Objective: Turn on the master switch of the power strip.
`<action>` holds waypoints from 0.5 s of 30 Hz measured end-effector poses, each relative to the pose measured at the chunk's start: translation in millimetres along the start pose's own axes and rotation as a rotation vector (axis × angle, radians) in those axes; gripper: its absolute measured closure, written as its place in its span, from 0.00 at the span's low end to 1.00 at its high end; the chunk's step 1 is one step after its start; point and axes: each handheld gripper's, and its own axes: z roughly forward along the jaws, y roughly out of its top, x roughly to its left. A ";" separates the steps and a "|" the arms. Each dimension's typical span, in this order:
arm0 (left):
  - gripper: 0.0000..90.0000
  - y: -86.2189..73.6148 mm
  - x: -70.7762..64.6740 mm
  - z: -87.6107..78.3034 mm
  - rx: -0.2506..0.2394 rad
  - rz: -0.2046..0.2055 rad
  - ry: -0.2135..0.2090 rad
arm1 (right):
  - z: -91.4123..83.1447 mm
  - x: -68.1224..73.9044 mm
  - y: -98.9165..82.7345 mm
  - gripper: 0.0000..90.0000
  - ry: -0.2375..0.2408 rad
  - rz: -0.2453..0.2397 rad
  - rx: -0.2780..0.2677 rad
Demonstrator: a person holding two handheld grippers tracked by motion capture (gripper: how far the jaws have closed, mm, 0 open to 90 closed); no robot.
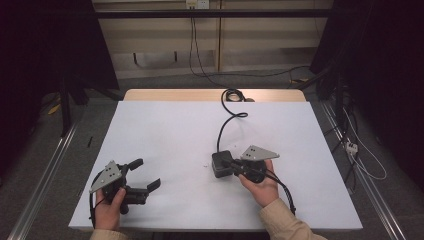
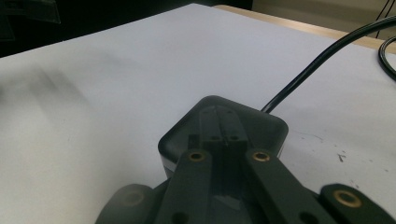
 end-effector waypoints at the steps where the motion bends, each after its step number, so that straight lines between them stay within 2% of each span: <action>1: 0.02 0.1 0.0 0.1 0.000 0.001 0.000 | 0.0 0.0 0.0 1.00 0.001 0.002 -0.001; 12: 0.02 0.4 0.1 -0.9 -0.003 -0.003 0.002 | -0.7 -1.3 0.5 1.00 0.004 0.019 -0.005; 15: 0.02 0.5 -0.5 -0.1 0.000 -0.001 0.003 | -1.3 -0.6 0.9 1.00 0.003 0.009 -0.002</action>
